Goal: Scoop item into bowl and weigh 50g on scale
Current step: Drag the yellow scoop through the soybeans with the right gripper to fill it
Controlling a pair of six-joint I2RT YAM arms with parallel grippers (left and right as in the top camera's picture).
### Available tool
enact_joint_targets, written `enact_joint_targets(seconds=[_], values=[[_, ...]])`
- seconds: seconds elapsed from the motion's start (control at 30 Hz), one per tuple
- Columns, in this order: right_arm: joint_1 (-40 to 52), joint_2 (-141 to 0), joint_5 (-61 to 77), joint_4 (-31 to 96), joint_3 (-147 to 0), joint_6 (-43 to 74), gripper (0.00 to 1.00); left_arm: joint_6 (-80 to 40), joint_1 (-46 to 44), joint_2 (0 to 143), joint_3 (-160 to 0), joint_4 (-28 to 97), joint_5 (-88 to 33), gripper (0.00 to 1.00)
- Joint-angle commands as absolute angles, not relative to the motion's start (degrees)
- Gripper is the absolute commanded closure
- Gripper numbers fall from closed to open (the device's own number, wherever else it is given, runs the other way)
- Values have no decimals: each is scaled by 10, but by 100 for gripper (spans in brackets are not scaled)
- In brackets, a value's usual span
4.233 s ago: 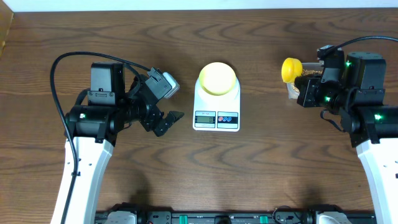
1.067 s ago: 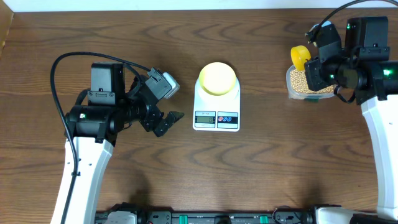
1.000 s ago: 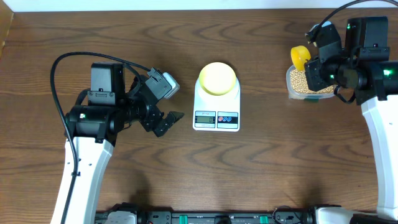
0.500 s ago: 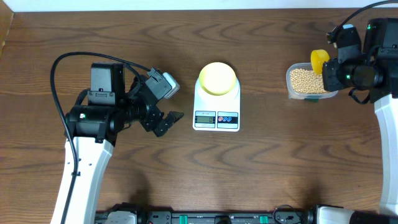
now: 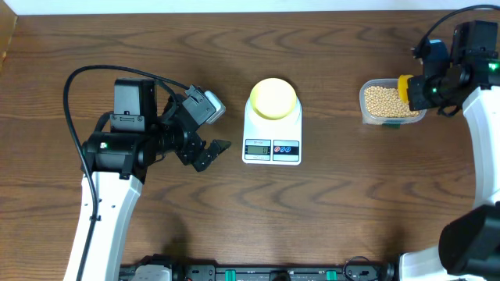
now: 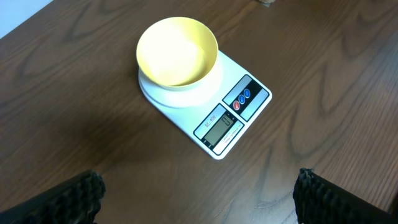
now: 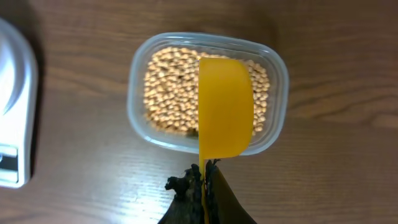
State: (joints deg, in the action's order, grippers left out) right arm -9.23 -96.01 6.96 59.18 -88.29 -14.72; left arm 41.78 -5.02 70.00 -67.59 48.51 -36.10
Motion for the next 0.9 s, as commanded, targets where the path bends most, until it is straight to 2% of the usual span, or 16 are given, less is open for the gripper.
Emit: enact_joint_targets(seconds=[0.0, 0.43, 0.87], values=[[-103, -975, 63, 589, -880, -107, 99, 411, -48, 700, -684, 486, -366, 1], [-105, -1045, 63, 565, -880, -62, 99, 411, -48, 700, -684, 486, -366, 1], [-117, -1049, 54, 548, -880, -63, 99, 411, -48, 700, -684, 486, -366, 1]])
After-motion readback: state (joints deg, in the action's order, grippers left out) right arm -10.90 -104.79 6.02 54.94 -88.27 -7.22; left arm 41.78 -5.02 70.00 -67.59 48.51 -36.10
